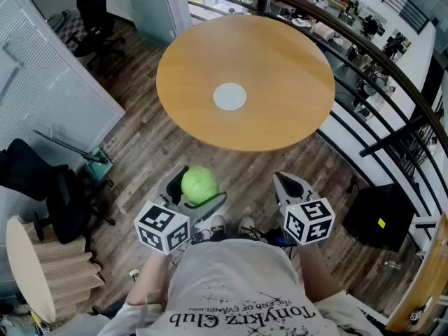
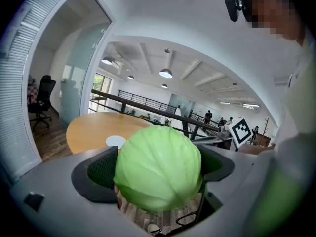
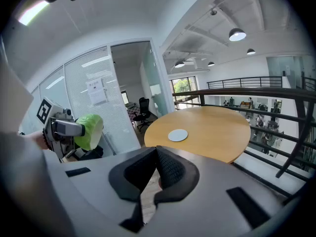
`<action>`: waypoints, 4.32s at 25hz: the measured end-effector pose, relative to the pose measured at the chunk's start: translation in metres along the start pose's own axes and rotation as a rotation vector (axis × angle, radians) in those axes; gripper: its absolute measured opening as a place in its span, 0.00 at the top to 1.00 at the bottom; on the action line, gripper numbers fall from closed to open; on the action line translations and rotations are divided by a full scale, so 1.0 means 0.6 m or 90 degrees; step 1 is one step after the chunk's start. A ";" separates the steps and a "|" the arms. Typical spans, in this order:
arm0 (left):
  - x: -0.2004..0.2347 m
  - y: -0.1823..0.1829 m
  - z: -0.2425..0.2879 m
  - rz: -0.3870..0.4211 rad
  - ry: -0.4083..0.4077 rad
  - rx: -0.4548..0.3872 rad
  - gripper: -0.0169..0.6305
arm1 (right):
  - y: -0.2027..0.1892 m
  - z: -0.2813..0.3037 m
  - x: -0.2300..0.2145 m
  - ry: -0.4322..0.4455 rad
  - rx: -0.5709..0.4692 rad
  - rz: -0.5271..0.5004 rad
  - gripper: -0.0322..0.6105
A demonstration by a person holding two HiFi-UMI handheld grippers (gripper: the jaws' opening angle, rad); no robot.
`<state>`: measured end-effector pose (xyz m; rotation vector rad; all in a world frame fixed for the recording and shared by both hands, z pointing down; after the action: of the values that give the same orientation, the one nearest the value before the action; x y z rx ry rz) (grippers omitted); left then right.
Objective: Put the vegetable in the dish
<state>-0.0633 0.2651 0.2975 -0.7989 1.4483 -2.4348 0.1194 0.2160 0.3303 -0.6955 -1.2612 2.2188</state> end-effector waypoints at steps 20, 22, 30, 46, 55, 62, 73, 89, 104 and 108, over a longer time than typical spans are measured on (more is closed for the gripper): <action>0.025 -0.001 -0.017 0.000 -0.009 -0.003 0.22 | -0.005 0.002 0.004 -0.041 -0.009 0.022 0.91; 0.031 0.001 -0.021 0.008 -0.009 -0.004 0.22 | -0.002 0.004 0.006 -0.052 -0.011 0.020 0.91; 0.050 -0.003 -0.040 0.034 -0.041 -0.007 0.22 | 0.007 0.016 0.039 -0.080 -0.020 0.016 0.91; 0.103 0.022 -0.031 0.027 -0.071 -0.008 0.22 | -0.006 0.059 0.040 -0.105 -0.016 0.056 0.91; 0.153 0.083 0.058 0.027 -0.055 -0.004 0.22 | 0.048 0.148 -0.041 -0.079 -0.015 0.055 0.91; 0.188 0.148 0.162 0.030 -0.041 -0.015 0.22 | 0.117 0.214 -0.146 -0.062 -0.020 0.046 0.91; 0.215 0.213 0.270 0.024 -0.007 -0.029 0.22 | 0.186 0.294 -0.252 -0.014 -0.014 0.026 0.91; 0.289 0.258 0.334 0.032 -0.053 0.006 0.22 | 0.193 0.346 -0.288 -0.069 0.008 0.070 0.91; 0.349 0.257 0.401 0.040 -0.081 0.059 0.22 | 0.194 0.403 -0.305 -0.092 0.021 0.091 0.91; 0.371 0.255 0.423 0.041 -0.078 0.067 0.22 | 0.197 0.427 -0.312 -0.087 0.023 0.089 0.91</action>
<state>-0.1272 -0.0976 0.3381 -0.8475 1.2710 -2.3484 0.0759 -0.1165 0.3753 -0.6450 -1.2694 2.4328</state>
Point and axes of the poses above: the fingertips, and each gripper's own axes: z forward along the fingers, x to its left, y out of its top, the point moved 2 cm from there along -z, backward along the fingers, and after that the axes turned 3 degrees about -z, right-handed, at the moved point
